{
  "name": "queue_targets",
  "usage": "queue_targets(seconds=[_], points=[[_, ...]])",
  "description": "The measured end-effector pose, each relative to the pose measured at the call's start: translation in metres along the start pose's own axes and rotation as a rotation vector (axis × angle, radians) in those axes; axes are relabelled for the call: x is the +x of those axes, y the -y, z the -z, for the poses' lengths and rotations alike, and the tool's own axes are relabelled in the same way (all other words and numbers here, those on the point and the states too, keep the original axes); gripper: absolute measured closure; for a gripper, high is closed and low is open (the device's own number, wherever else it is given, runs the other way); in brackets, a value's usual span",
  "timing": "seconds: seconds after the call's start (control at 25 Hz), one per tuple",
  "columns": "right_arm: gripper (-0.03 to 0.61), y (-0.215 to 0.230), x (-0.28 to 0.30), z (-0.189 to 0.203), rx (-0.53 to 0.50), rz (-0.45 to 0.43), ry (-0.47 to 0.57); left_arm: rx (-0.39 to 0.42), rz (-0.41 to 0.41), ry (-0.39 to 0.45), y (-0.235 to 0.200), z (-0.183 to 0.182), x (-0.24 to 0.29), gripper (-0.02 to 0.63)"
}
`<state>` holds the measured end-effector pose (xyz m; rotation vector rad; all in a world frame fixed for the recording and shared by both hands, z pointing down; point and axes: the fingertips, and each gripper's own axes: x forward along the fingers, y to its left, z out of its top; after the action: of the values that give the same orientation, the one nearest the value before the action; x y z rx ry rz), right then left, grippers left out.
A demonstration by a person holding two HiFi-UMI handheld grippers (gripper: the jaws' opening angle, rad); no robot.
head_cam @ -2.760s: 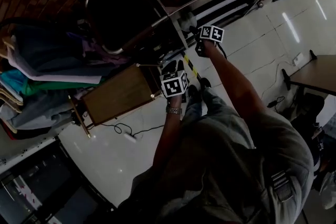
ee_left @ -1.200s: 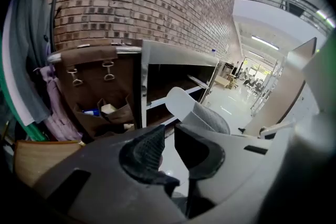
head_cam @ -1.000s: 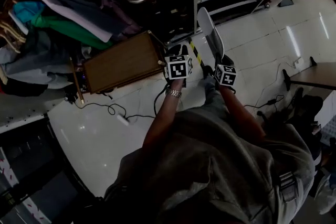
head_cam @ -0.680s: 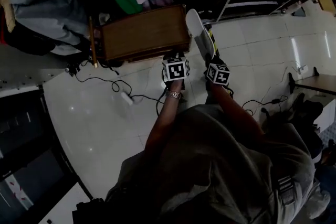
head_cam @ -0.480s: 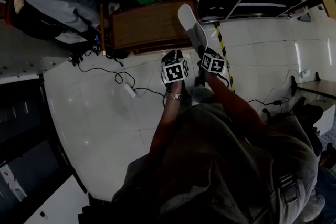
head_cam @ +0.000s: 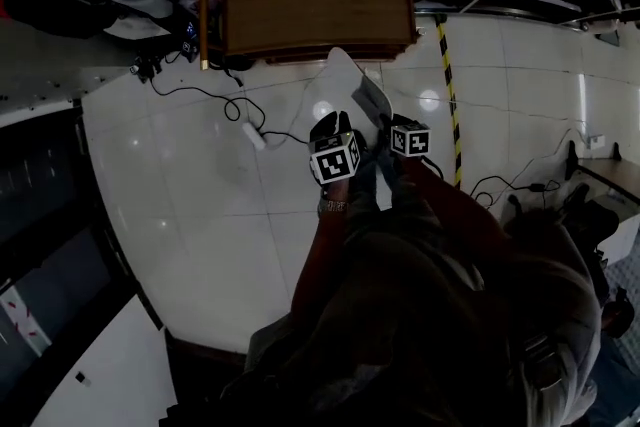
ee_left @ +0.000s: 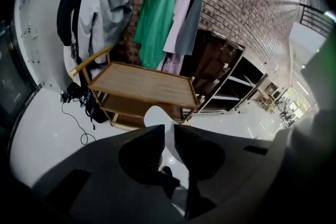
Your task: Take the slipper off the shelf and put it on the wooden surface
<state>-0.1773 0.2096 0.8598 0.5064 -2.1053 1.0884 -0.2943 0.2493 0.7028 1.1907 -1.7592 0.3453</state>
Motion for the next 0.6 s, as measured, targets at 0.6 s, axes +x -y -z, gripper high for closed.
queue_targets(seconds=[0.6], points=[[0.445,0.177,0.173,-0.11,0.352,0.209,0.196,-0.083,-0.011,-0.116,-0.06,0.075,0.067,0.554]])
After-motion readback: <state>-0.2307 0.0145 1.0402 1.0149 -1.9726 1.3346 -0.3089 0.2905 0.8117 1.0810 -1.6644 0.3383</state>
